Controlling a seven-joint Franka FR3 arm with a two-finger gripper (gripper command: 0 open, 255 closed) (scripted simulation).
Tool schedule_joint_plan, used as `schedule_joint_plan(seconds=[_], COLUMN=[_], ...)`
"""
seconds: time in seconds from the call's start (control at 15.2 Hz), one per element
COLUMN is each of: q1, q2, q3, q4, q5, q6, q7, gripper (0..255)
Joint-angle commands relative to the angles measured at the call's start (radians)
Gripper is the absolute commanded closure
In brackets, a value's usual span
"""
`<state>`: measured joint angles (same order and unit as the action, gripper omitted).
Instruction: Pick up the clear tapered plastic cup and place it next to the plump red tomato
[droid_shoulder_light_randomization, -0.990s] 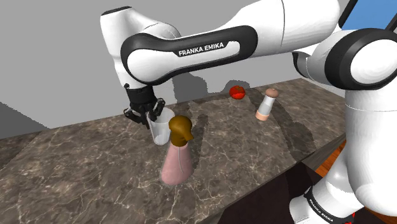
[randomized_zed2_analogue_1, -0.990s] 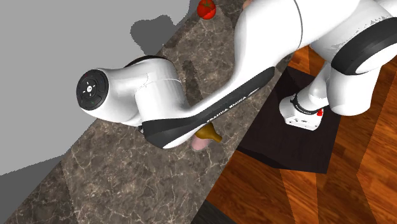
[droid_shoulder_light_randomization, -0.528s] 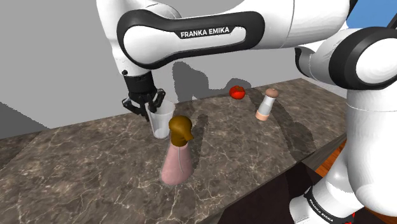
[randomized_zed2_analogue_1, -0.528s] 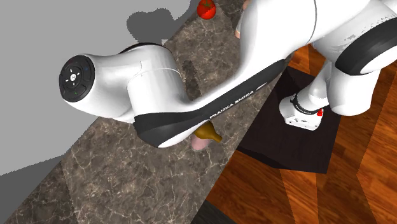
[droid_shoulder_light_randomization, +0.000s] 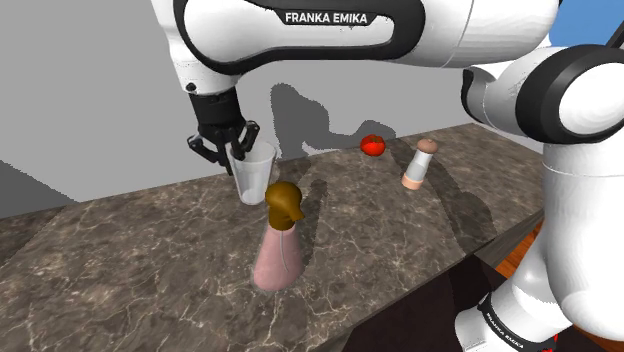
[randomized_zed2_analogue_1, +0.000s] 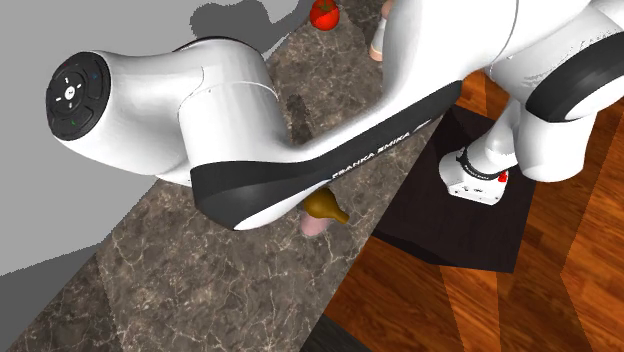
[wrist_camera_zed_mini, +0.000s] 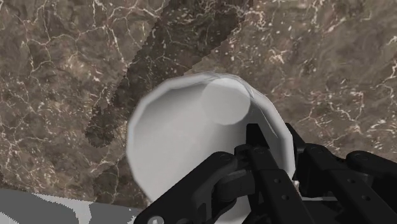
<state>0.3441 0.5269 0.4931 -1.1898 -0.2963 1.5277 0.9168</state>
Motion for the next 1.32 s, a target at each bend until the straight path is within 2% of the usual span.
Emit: schedule_joint_plan(seconds=[0.0, 0.66, 0.73, 0.92, 1.25], q1=[0.008, 0.068, 0.068, -0.043, -0.18], q2=[0.004, 0.067, 0.067, -0.064, -0.225], q3=[0.0, -0.009, -0.009, 0.001, -0.013], q4=[0.037, 0.282, 0.282, 0.074, -0.153], q5=[-0.001, -0.027, -0.027, 0.019, 0.082], q6=[-0.033, -0.21, -0.21, -0.126, -0.038], q7=[-0.002, -0.022, -0.022, -0.067, -0.172], gripper=[255, 255, 255, 255, 255])
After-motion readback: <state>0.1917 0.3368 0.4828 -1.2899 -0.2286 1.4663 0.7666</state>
